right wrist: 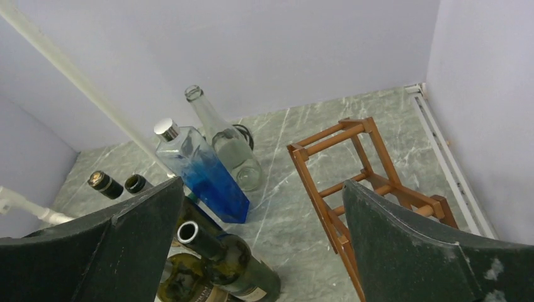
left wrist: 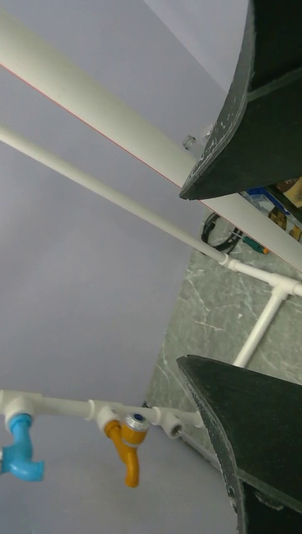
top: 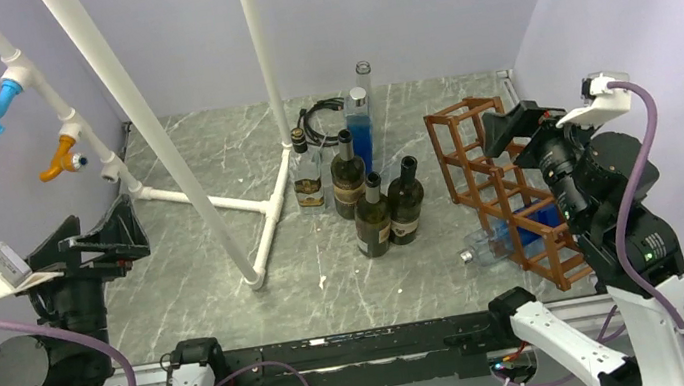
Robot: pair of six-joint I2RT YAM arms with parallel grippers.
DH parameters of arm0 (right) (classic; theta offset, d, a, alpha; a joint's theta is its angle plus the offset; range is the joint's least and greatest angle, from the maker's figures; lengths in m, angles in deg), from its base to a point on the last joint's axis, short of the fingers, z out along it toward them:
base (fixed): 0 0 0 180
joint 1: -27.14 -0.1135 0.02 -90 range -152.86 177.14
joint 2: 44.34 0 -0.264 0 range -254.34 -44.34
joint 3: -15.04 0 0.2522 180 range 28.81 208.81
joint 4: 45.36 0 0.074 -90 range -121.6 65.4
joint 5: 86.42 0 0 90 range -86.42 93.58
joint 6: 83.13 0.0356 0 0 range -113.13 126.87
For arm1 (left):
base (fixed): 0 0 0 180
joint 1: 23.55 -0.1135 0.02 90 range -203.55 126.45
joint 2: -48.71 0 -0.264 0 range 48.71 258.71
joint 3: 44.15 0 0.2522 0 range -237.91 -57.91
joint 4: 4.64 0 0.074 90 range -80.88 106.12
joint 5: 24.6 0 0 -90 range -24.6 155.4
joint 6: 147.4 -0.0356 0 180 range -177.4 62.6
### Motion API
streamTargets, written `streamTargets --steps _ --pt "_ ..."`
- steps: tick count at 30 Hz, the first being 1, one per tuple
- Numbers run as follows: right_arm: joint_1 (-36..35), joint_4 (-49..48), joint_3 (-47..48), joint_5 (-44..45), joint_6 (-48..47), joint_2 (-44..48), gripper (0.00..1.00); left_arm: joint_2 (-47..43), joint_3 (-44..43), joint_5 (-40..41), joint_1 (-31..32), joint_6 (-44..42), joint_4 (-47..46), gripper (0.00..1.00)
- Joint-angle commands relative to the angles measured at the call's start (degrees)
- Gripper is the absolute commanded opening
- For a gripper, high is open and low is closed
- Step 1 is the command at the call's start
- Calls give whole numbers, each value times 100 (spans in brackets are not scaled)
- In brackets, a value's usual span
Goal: Put the wine bottle on the wine rack
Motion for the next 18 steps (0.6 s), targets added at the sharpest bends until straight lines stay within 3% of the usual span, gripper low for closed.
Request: streamTargets --steps 1,5,14,18 --pt "13 142 124 526 279 19 100 14 -26 246 9 147 328 99" --pt "13 223 4 398 428 41 100 -88 136 162 9 138 403 99" --pt "13 -267 -847 -1104 675 500 100 -230 582 -64 16 95 725 99" --pt "13 -350 -1138 -2010 469 442 100 -353 857 -567 18 -95 738 99"
